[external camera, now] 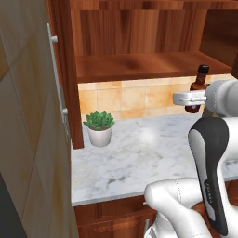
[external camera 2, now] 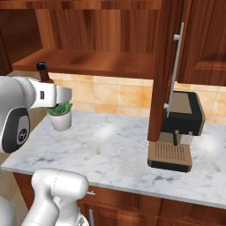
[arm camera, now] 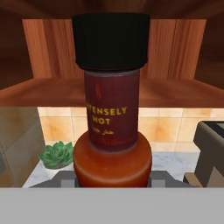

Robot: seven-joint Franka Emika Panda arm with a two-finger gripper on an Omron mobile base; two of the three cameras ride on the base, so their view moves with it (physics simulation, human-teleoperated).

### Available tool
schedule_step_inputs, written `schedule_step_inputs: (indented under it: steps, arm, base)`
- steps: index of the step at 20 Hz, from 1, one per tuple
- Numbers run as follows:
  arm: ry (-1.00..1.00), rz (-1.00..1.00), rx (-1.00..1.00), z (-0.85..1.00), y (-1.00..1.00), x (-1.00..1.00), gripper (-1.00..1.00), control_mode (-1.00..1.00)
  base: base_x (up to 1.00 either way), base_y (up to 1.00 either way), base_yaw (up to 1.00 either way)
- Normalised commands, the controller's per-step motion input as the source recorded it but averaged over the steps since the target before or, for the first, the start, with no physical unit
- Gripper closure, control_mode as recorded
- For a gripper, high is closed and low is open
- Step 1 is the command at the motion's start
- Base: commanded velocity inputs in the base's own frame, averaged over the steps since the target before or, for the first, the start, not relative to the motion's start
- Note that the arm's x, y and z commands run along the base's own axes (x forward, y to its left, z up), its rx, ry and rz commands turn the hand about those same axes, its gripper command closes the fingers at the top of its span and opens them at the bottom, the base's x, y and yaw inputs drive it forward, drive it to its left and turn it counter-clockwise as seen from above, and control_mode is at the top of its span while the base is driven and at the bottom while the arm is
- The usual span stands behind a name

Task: Take 2 condiments from the cabinet and move them on the counter near the stove.Make sure the condiments are lined up with each other, next to each other.

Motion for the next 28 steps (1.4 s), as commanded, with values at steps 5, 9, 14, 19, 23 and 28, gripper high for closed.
schedule_step_inputs:
  steps: [5,9,14,19,23,28]
  arm:
    - [0.0,0.0,0.0,0.0,0.0,0.0,1.0,1.0]
    - [0.0,0.0,0.0,0.0,0.0,0.0,1.0,1.0]
    - [0.0,0.0,0.0,0.0,0.0,0.0,1.0,1.0]
    - [0.0,0.0,0.0,0.0,0.0,0.0,1.0,1.0]
    - [0.0,0.0,0.0,0.0,0.0,0.0,1.0,1.0]
    - [0.0,0.0,0.0,0.0,0.0,0.0,1.0,1.0]
  base:
    - [-0.31,-0.1,-0.01]
    - [-1.0,-0.71,-0.22]
    - [-1.0,-1.0,-0.31]
    - [-0.85,-0.97,-0.4]
    - [-0.09,-0.79,-0.64]
    - [0.0,-0.52,-0.8]
